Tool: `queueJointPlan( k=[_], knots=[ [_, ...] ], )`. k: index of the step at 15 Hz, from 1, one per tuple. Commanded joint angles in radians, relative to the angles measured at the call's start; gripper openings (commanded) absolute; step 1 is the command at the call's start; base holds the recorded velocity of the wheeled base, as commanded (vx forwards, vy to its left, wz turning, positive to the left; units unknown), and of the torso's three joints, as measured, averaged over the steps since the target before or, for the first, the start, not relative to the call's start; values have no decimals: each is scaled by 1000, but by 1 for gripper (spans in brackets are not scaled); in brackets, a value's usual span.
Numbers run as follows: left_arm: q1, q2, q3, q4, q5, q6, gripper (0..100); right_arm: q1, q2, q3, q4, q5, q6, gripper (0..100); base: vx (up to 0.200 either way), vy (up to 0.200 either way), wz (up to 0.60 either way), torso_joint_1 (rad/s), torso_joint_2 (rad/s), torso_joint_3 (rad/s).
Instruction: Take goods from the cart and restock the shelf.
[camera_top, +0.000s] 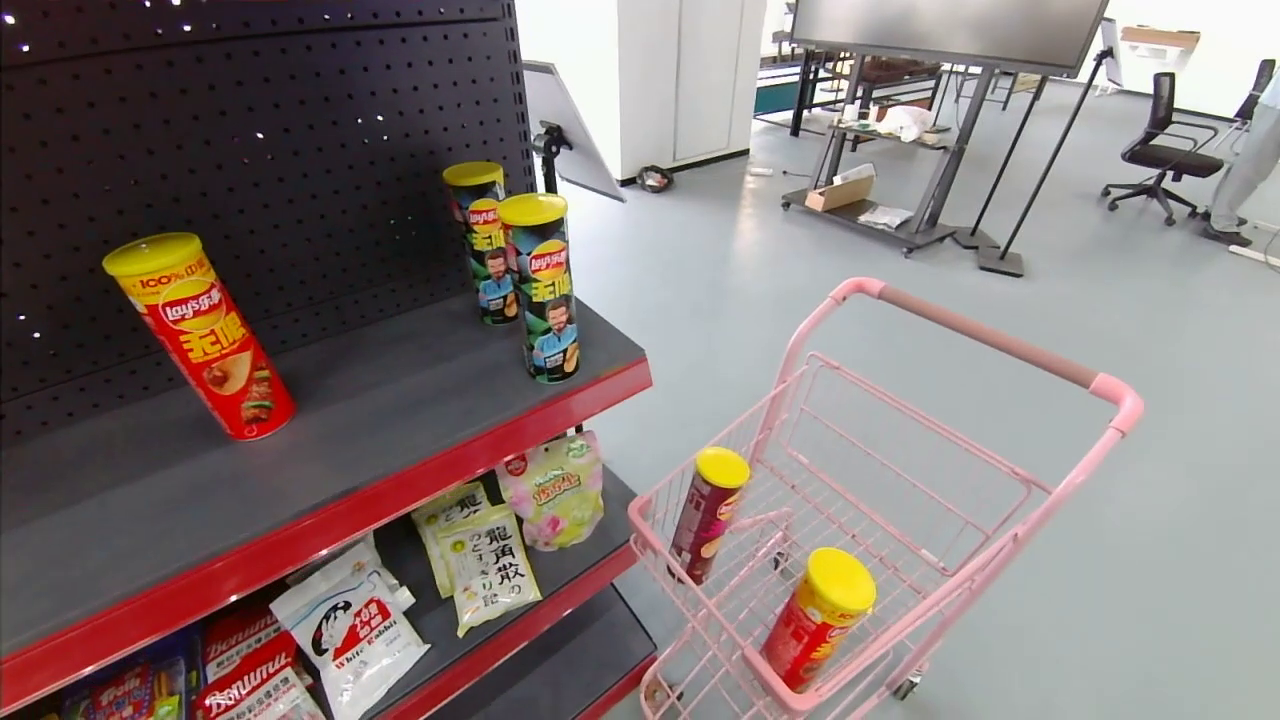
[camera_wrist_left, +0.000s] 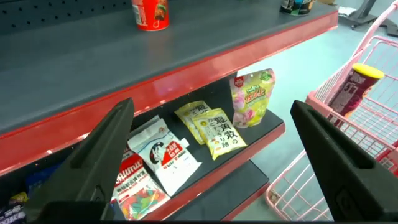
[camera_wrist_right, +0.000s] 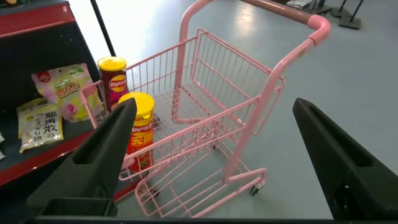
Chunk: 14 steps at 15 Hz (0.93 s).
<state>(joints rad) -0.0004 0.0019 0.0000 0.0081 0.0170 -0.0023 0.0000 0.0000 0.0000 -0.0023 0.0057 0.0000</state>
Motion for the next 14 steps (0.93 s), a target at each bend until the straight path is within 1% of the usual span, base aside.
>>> queueJointPlan(
  k=[1, 10, 14],
  knots=[
    [0, 0, 0, 0, 1, -1, 100, 0, 0, 0, -1, 0, 0, 100, 0, 0, 0, -154, 339, 193],
    [0, 0, 0, 0, 0, -1, 100, 0, 0, 0, 1, 0, 0, 100, 0, 0, 0, -147, 361, 216],
    [0, 0, 0, 0, 0, -1, 100, 0, 0, 0, 1, 0, 0, 100, 0, 0, 0, -18, 55, 35]
  ],
)
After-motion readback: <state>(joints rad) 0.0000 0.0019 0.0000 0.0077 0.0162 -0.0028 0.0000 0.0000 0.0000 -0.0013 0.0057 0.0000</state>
